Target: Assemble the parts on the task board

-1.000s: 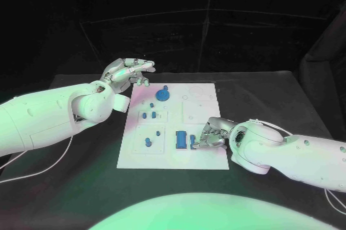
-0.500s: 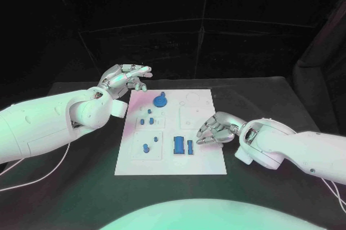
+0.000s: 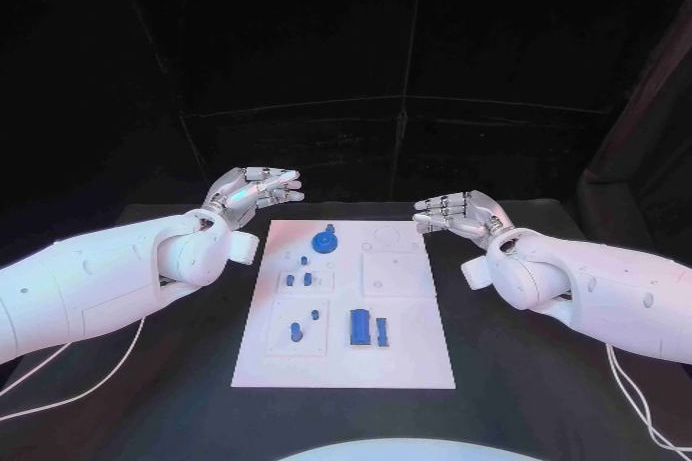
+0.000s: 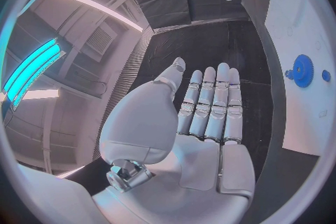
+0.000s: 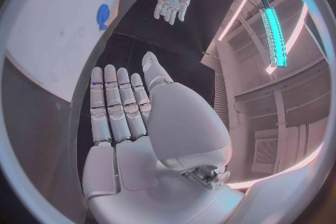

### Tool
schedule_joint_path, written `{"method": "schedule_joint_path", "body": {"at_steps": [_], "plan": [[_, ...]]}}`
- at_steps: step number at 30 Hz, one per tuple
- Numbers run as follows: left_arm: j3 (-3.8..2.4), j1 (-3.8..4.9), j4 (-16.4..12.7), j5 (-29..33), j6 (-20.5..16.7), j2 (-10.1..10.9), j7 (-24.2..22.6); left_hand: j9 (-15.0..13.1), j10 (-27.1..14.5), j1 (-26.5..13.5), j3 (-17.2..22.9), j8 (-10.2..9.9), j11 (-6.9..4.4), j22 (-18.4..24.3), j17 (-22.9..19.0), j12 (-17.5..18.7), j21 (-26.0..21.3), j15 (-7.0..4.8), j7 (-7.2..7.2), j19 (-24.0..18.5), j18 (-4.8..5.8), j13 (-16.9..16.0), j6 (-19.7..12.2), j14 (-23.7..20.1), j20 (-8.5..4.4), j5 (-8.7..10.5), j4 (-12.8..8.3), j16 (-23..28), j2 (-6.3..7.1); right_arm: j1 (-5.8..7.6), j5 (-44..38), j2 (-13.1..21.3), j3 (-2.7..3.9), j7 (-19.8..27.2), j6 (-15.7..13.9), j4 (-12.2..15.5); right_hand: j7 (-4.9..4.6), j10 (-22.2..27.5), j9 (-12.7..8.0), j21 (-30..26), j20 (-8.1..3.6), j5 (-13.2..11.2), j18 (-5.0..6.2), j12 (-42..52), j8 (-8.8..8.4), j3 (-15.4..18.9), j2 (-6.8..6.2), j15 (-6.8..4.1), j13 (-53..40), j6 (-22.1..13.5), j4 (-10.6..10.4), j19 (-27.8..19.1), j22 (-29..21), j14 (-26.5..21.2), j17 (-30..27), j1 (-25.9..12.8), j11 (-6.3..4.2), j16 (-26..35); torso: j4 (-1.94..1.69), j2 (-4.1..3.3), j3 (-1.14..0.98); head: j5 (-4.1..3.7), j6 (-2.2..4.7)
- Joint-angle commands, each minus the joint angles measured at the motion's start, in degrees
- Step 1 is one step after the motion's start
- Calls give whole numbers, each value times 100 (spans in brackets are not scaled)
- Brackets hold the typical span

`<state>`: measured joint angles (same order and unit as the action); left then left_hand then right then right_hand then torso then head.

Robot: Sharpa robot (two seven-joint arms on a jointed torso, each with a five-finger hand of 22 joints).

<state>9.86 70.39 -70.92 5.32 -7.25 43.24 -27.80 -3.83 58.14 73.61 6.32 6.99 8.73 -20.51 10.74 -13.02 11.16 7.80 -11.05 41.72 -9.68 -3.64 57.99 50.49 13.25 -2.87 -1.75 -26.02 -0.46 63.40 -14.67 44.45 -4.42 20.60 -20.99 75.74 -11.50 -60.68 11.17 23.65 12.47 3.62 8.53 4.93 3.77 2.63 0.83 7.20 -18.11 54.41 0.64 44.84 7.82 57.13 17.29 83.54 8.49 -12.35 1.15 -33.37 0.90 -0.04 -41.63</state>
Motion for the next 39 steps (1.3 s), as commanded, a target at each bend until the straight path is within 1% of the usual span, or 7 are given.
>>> {"method": "schedule_joint_path", "body": {"at_steps": [1, 14, 20, 25, 27, 30, 39], "plan": [[4, -23, 182, 384, -255, -136, -215, 13, -71, 72, -63, -92, 51, 189, -189, 171, -234, 68, 16, -170, 4, 14, -101, -86, 137, 16, -10, 377, -16, 22, 767, -189, 35, 722, 279, -305, 24, 10, -222, -455, 218, -20, 196, -117, -12, 57, 14, 86, 589, -23, 195, 12, -269, 21, -529, -165, 70, 488, 40, 83, -26, 4, 81], [-116, -180, -1, 92, -593, -179, -73, 383, -2870, -3461, -632, -699, -349, 1203, -1074, 846, -1116, -301, 550, -2143, 381, 364, -2852, -2453, -479, 287, 175, 1683, 46, -49, 610, -252, 124, 470, -344, -119, 551, 2903, -1117, -1559, -447, -362, -265, -493, -377, -263, -83, -281, 1811, -2596, -64, -2032, -782, -2622, -1729, -4158, -357, 1235, -21, 117, -45, 10, 321], [-357, -413, -527, -80, -1448, -90, -108, 383, -3495, -4289, -632, -699, -461, 1382, -1074, 1302, -1116, -780, 669, -2573, 449, 364, -3478, -3002, -659, 287, 175, 1879, 46, -168, 980, -132, 262, 665, -1195, 547, 677, 3562, -1117, -1726, -613, -362, -326, -493, -377, -263, -83, -720, 1811, -3188, -64, -2542, -782, -3265, -1729, -5030, -849, 1235, -92, 194, -79, 6, 626], [-630, -678, -1125, -277, -2421, 12, -148, 383, -3940, -4880, -632, -699, -873, 1512, -1074, 1302, -1116, -780, 1105, -2881, 511, 364, -3922, -3398, -787, 287, 175, 2017, 46, -266, 1285, -34, 375, 824, -1894, 1094, 1150, 4020, -1117, -1843, -728, -362, -389, -493, -377, -263, -83, -720, 1811, -3602, -64, -2900, -782, -3716, -1729, -5641, -849, 1235, -115, 219, -89, 4, 724], [-720, -765, -1321, -341, -2740, 46, -161, 383, -4091, -5079, -632, -699, -873, 1555, -1074, 1302, -1116, -780, 1105, -2986, 567, 364, -4075, -3531, -830, 287, 175, 2065, 46, -290, 1361, -10, 403, 864, -2068, 1230, 1150, 4187, -1117, -1887, -770, -362, -853, -493, -377, -263, -83, -720, 1811, -3749, -64, -3026, -782, -3875, -1729, -5858, -849, 1235, -115, 219, -90, 4, 725], [-831, -872, -1564, -420, -3134, 87, -177, 383, -4292, -5346, -632, -699, -873, 1612, -1074, 1302, -1116, -780, 1105, -3124, 968, 364, -4276, -3707, -888, 287, 175, 2127, 46, -314, 1437, 14, 431, 904, -2243, 1366, 1150, 4385, -1117, -1936, -822, -362, -451, -493, -377, -263, -83, -720, 1811, -3928, -64, -3179, -782, -4071, -1729, -6121, -849, 1235, -115, 219, -90, 4, 725], [-986, -1022, -1903, -532, -3687, 145, -199, 383, -4760, -5967, -632, -699, -873, 2051, -1074, 1302, -1116, -780, 1105, -3462, 968, 364, -4747, -4120, -1325, 287, 175, 2602, 46, -324, 1467, 24, 442, 920, -2313, 1421, 1150, 4912, -1117, -2365, -1247, -362, -853, -493, -377, -263, -83, -720, 1811, -4400, -64, -3576, -782, -4585, -1729, -6819, -849, 1235, -115, 219, -90, 4, 725]]}}
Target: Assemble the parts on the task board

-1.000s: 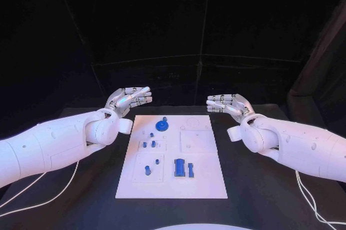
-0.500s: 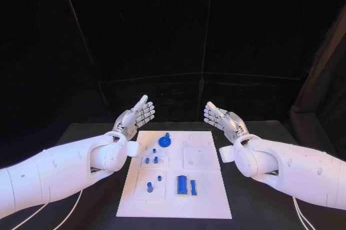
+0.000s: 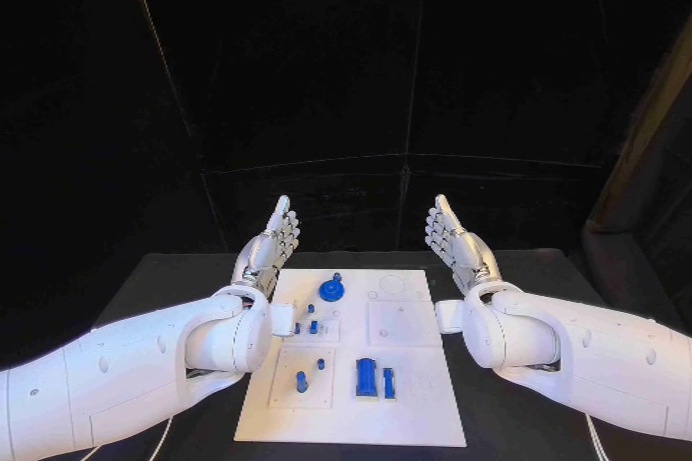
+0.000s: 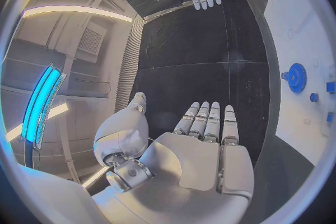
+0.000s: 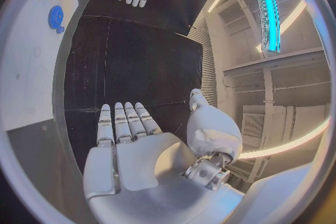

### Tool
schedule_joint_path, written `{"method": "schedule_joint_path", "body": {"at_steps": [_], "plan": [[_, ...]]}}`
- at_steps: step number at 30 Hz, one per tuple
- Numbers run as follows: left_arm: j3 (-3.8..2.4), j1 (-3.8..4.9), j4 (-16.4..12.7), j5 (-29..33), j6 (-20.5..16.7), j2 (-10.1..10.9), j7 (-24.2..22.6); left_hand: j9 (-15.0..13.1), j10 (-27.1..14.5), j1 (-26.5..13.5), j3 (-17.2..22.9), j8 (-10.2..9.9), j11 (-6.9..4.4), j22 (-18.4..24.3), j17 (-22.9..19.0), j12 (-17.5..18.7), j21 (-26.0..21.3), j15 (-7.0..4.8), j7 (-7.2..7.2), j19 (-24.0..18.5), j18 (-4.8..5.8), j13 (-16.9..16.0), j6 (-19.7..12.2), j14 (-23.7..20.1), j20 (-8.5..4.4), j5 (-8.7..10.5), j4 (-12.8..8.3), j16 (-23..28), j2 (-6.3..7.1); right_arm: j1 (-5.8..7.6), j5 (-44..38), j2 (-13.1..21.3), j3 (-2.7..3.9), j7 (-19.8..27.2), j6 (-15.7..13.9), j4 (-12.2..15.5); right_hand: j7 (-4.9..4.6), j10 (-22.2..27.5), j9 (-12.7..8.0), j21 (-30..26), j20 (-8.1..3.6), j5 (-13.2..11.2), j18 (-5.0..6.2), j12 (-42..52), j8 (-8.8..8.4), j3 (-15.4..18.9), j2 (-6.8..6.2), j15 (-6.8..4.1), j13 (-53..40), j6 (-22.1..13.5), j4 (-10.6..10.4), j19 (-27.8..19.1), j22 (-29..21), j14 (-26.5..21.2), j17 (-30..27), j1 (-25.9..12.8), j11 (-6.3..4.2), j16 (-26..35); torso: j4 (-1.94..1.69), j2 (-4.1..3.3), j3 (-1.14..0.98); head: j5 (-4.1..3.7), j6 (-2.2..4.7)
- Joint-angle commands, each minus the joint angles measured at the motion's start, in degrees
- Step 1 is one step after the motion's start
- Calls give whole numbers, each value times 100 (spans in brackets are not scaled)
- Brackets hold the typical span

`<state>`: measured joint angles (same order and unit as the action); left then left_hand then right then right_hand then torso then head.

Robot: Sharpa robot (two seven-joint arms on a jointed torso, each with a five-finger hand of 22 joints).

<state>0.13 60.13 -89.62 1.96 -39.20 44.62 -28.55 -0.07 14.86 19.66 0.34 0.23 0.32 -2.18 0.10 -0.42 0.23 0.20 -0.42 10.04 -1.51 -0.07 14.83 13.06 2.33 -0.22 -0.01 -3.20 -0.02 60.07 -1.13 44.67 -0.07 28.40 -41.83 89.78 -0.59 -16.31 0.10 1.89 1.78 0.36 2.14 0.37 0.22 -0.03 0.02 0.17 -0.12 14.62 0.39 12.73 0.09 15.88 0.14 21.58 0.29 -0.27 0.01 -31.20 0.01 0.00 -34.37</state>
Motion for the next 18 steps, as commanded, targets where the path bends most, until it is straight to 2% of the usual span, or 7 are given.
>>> {"method": "schedule_joint_path", "body": {"at_steps": [1, 15, 16, 18], "plan": [[-13, 3, -34, -196, -492, 7, -124, 7, -489, -644, -34, -23, -32, 218, -10, 42, -23, -20, 42, -327, 151, 7, -484, -429, -233, 22, 1, 320, 2, 9, 113, 2, 7, 139, -228, 17, 59, 532, -10, -189, -178, -36, -214, -37, -22, 3, -2, -17, 12, -476, -39, -413, -9, -515, -14, -703, -29, 27, -1, 2, -1, 0, -1], [-13, 3, -34, -196, -492, 7, -124, 7, -913, -1213, -34, -23, -32, 218, -10, 42, -23, -20, 42, -594, 151, 7, -914, -793, -233, 22, 1, 320, 2, 9, 113, 2, 7, 139, -228, 17, 59, 995, -10, -189, -178, -36, -214, -37, -22, 3, -2, -17, 12, -884, -39, -766, -9, -964, -14, -1310, -29, 27, -1, 2, -1, 0, -1], [-13, 3, -34, -196, -492, 7, -124, 7, -930, -1234, -34, -23, -32, 218, -10, 42, -23, -20, 42, -1004, 151, 7, -929, -813, -233, 22, 1, 320, 2, 9, 113, 2, 7, 139, -228, 17, 59, 1014, -10, -189, -178, -36, -214, -37, -22, 3, -2, -17, 12, -910, -39, -785, -9, -989, -14, -1340, -29, 27, -1, 2, -1, 0, -1], [-13, 3, -34, -196, -492, 7, -124, 7, -968, -1290, -34, -23, -32, 218, -10, 42, -23, -20, 42, -1004, 151, 7, -960, -833, -233, 22, 1, 320, 2, 9, 113, 2, 7, 139, -228, 17, 59, 1055, -10, -189, -178, -36, -214, -37, -22, 3, -2, -17, 12, -941, -39, -815, -9, -1032, -14, -1401, -29, 27, -1, 2, -1, 0, -1]]}}
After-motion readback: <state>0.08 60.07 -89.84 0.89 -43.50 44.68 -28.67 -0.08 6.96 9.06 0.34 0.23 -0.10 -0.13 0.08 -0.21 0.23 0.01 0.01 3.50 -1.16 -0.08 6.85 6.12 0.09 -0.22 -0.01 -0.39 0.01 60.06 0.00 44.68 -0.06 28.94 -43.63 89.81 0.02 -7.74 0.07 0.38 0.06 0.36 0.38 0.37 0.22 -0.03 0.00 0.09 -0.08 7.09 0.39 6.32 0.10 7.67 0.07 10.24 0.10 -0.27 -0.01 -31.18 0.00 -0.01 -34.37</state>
